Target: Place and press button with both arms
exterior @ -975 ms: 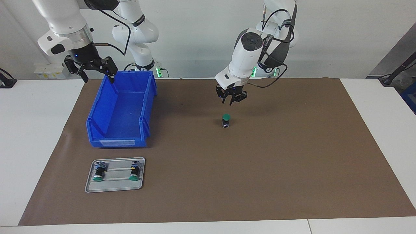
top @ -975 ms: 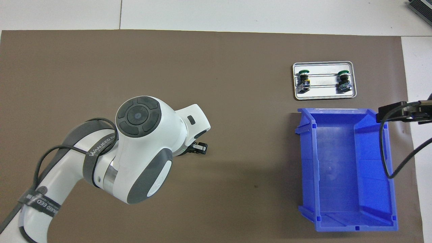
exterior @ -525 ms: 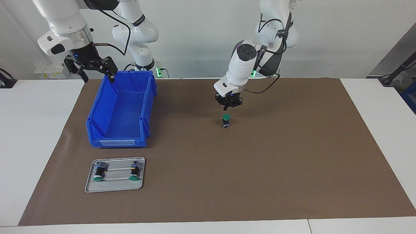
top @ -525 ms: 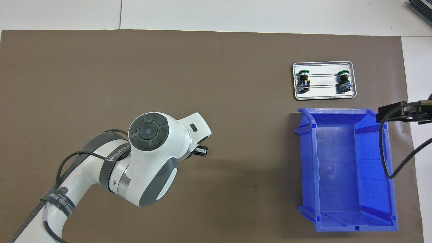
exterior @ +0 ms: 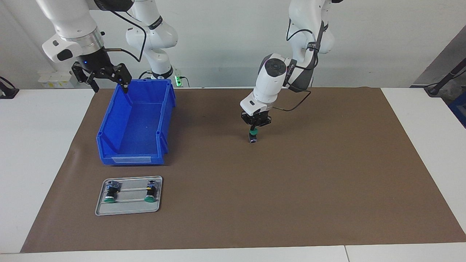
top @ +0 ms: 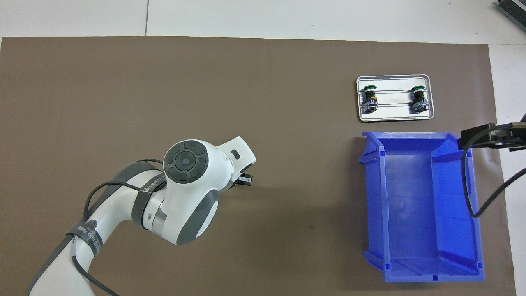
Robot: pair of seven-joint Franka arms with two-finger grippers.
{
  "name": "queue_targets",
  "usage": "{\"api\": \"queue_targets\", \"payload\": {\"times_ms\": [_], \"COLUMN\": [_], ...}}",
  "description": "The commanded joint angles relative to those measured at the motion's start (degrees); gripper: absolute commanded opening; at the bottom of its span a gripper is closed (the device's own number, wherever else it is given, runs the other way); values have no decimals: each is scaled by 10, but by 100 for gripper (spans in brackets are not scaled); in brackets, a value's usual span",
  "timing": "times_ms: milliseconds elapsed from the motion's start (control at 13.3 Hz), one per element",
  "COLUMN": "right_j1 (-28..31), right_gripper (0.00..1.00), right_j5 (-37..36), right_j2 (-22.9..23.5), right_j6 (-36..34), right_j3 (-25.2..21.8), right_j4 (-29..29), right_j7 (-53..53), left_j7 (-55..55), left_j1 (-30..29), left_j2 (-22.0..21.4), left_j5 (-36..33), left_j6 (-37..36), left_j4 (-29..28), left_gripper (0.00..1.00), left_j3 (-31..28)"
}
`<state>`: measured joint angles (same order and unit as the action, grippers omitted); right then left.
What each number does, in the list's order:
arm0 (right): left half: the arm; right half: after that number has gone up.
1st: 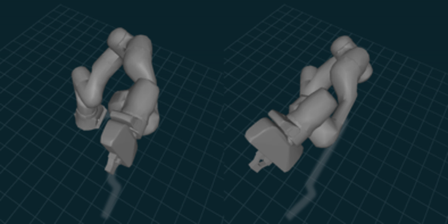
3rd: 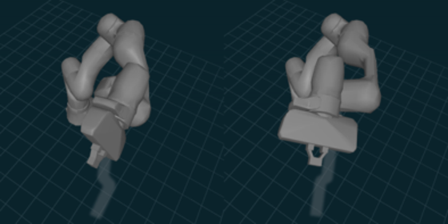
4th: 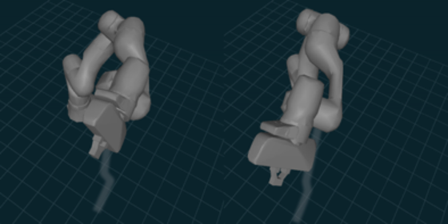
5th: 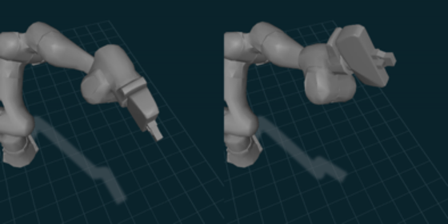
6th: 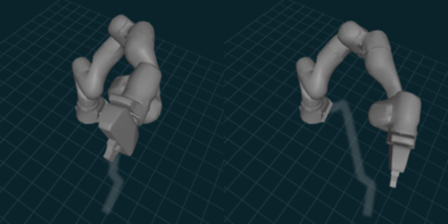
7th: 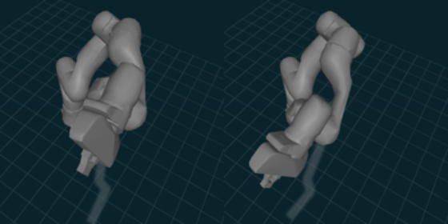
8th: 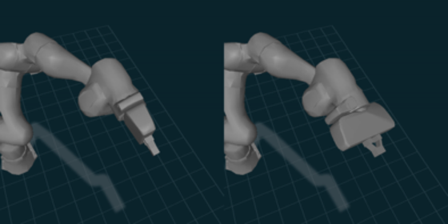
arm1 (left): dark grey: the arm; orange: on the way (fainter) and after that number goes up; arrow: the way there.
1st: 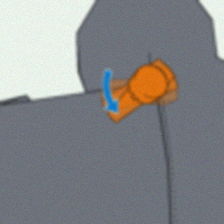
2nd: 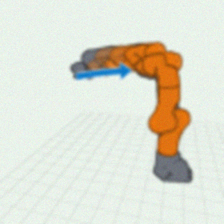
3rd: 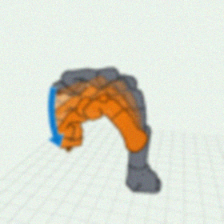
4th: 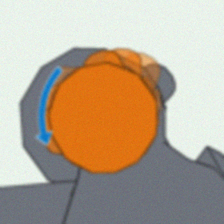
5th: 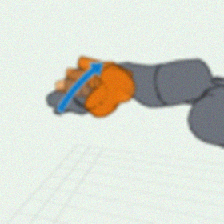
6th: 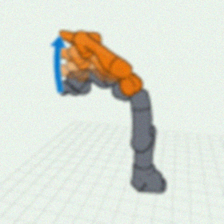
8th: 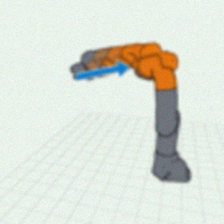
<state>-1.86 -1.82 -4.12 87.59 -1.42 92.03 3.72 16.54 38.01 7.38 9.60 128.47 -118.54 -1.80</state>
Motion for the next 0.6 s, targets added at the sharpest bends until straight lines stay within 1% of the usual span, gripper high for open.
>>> {"api": "queue_targets", "payload": {"times_ms": [0,150,375,450,525], "right_j1": [7,7,7,7,7], "right_gripper": [100,100,100,100,100], "right_j5": [13,13,13,13,13], "right_j2": [-8,-8,-8,-8,-8], "right_j6": [-2,-2,-2,-2,-2], "right_j3": [2,2,3,3,2], "right_j4": [6,6,6,6,6], "right_j7": [-14,-15,-15,-14,-15], "left_j7": [13,13,13,12,11], "left_j1": [3,4,7,4,1], "left_j2": [-3,3,8,9,10], "left_j5": [-13,-13,-13,-15,-16], "left_j6": [30,74,71,55,24], "left_j4": [-25,-50,-54,-43,-11], "left_gripper": [0,0,1,5,6], "left_j3": [-4,-4,-4,-4,-5]}}
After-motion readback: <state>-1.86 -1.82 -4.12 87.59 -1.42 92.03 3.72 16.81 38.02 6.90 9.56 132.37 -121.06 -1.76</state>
